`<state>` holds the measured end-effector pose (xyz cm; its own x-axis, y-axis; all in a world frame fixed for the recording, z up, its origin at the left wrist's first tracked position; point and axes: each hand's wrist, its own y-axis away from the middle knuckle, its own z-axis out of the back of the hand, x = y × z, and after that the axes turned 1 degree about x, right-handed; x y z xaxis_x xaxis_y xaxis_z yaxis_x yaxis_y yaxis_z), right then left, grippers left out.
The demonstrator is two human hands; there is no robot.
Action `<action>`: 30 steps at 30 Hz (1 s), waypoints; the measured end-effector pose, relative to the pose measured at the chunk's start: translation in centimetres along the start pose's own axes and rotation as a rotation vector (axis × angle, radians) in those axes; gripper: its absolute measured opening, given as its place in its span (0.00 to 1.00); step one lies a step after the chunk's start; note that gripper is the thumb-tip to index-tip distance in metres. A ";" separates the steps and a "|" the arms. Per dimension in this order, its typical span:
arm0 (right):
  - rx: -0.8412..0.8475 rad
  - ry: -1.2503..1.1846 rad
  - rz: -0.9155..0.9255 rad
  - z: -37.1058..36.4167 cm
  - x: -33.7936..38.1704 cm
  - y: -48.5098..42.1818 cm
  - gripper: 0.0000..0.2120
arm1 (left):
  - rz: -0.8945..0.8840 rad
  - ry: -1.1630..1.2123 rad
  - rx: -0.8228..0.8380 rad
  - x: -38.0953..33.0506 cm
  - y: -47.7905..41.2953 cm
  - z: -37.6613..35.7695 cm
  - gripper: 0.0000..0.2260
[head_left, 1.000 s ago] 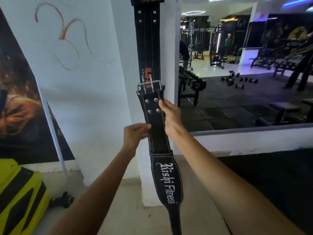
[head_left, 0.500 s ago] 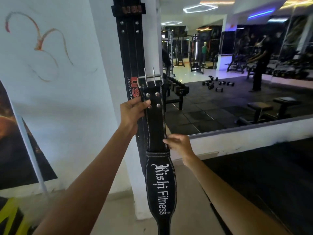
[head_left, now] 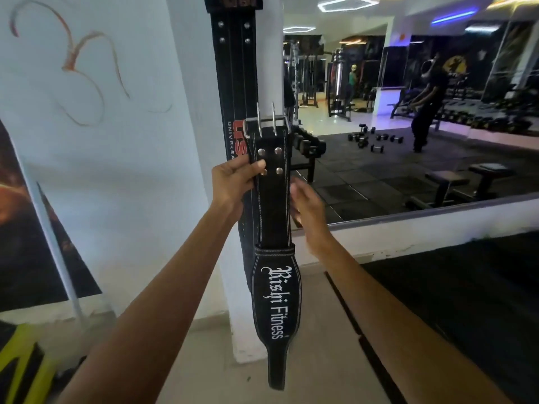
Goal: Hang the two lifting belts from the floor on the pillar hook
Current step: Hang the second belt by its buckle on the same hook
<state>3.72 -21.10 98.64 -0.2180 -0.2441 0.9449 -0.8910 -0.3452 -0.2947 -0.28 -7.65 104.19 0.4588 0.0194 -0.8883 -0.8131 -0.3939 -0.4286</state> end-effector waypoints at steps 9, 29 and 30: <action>-0.114 -0.118 0.005 -3.1 3.1 -2.4 0.13 | 0.282 -0.274 0.143 8.0 7.6 2.6 0.03; 0.084 0.008 -0.087 -2.0 -0.5 2.4 0.03 | 0.116 0.107 -0.089 0.4 2.8 1.2 0.10; 0.041 -0.019 -0.080 -2.4 -0.2 2.2 0.03 | 0.107 0.097 -0.090 0.2 2.9 1.2 0.11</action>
<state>0.86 -19.64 98.14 -0.1391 -0.2313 0.9629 -0.8883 -0.4007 -0.2246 -2.94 -7.68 102.56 0.4068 -0.1140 -0.9064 -0.8258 -0.4700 -0.3115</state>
